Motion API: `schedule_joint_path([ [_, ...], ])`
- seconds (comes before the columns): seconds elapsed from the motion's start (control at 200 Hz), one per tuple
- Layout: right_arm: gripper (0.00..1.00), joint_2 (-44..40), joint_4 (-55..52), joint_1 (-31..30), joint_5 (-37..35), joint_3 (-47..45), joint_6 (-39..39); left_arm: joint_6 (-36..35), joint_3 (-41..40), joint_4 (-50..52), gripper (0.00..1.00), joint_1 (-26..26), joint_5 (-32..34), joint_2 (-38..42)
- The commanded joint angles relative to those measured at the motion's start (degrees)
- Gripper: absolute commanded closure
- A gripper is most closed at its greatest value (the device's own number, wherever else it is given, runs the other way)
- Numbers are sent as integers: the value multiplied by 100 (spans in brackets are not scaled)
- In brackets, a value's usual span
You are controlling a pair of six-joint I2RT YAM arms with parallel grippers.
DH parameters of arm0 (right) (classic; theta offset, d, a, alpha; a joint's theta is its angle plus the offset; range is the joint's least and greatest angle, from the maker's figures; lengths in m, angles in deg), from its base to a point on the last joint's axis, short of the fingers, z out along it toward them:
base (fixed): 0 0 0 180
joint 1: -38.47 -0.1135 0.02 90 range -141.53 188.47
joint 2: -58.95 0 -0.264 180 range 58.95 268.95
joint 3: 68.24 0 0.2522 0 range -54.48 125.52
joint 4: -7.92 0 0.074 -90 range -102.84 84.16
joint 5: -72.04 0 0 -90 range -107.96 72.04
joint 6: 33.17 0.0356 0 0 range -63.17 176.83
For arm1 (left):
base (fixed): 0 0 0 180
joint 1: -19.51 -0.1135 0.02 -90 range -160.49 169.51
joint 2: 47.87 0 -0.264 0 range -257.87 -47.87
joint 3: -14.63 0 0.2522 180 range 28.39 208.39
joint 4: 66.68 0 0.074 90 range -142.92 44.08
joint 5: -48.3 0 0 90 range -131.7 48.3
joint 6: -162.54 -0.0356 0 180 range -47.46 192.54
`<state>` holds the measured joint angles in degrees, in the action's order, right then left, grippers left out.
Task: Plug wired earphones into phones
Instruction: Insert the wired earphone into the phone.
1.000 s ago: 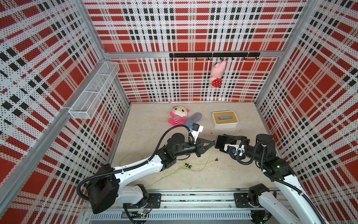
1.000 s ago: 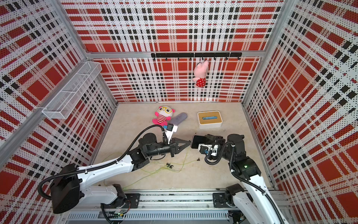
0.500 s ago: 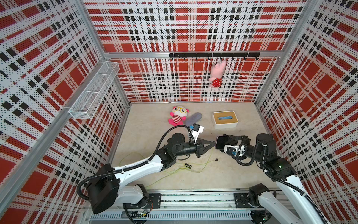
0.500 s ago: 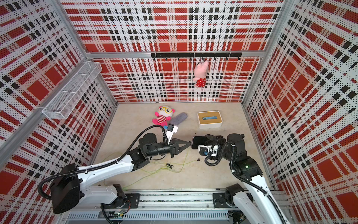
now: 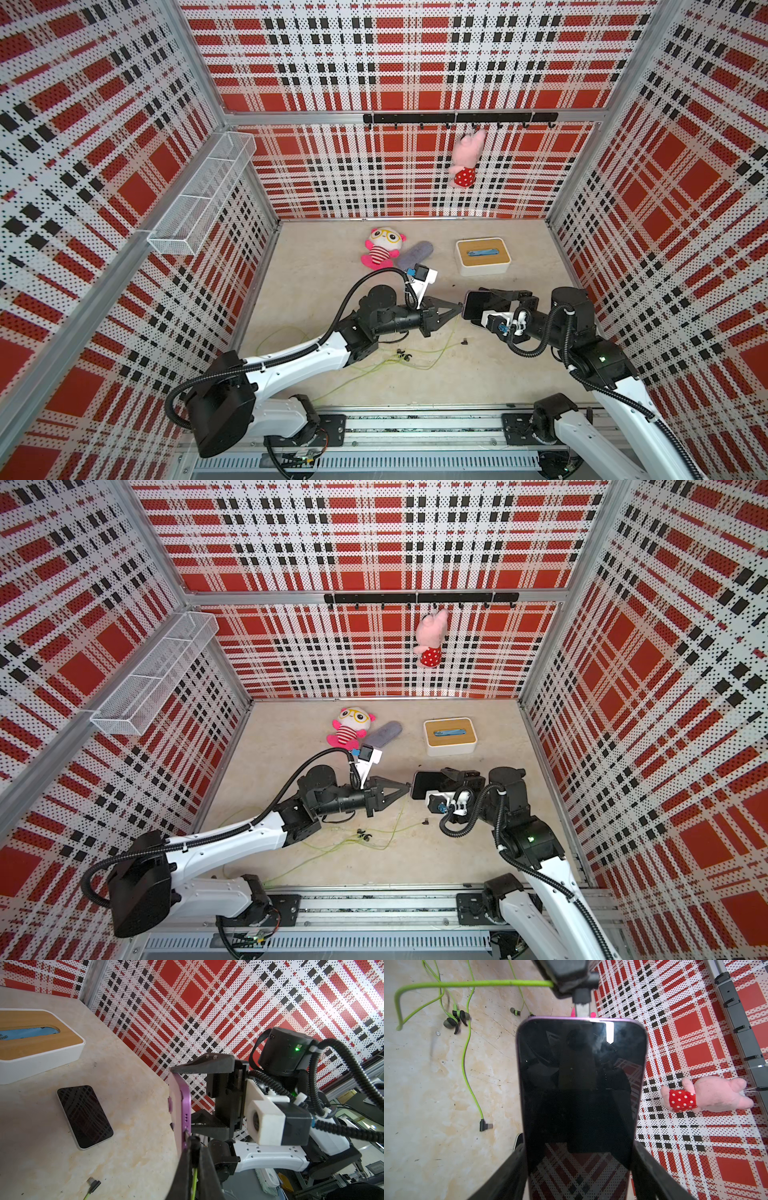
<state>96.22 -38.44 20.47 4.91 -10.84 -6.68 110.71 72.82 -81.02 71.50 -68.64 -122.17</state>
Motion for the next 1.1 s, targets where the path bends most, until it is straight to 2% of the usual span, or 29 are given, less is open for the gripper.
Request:
schedule_joint_path([
  [0.0, 36, -244, 789, -90, 565, 199, 180, 24, 118, 164, 100, 80, -141, -188],
  [0.185, 36, -234, 496, -101, 366, 295, -15, 24, 155, 186, 100, 92, -224, -225],
  [0.456, 37, 17, 61, -149, -284, 429, -327, -161, 231, 562, 100, 136, -119, -258],
  [0.862, 37, -52, 19, -153, 29, 477, 47, -300, 500, 774, 100, 154, -86, -409],
  [1.092, 36, 2, -531, -157, -275, 606, -323, -504, 789, 1236, 100, 154, 8, -588],
])
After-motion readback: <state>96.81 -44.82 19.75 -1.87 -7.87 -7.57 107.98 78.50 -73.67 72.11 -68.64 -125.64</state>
